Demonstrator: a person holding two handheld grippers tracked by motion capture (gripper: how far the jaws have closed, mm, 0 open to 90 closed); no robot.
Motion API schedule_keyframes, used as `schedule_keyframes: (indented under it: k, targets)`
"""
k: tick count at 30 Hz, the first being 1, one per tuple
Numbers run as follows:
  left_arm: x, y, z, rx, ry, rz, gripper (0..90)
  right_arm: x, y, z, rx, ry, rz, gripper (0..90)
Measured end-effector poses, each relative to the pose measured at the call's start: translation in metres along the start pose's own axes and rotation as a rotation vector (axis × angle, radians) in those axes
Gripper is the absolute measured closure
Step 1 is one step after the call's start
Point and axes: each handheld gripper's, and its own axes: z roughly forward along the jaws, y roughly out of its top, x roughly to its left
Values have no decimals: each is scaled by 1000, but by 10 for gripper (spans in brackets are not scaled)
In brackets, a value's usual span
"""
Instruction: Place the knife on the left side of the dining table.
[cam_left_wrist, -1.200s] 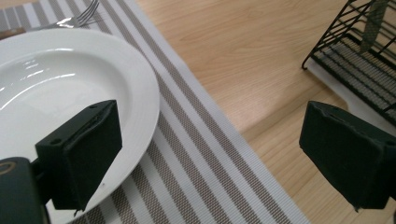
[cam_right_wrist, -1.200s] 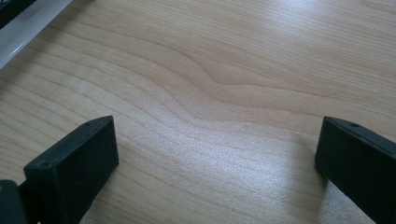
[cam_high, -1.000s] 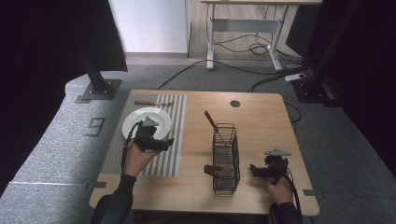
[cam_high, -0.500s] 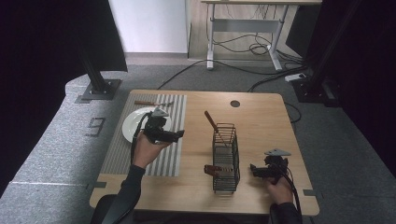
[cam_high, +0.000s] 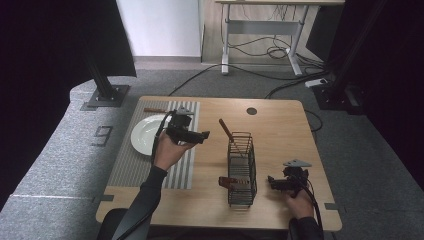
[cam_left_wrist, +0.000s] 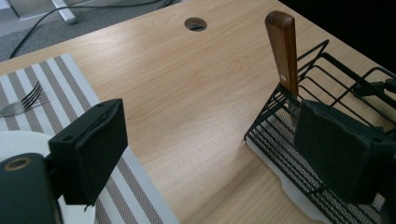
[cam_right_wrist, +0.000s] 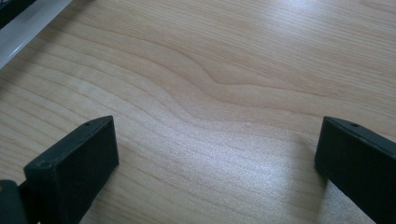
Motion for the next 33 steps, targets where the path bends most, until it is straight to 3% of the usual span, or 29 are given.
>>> schedule_keyframes:
  k: [13,20,33]
  targets:
    - [-19,25,16,5,-27,13,145,0,0,0,1,0,1,0]
    - [-26,36,32,18,-59,-20,202,0,0,0,0,0,0,0]
    - [-29,41,54,43,-138,-110,443,0,0,0,0,0,0,0]
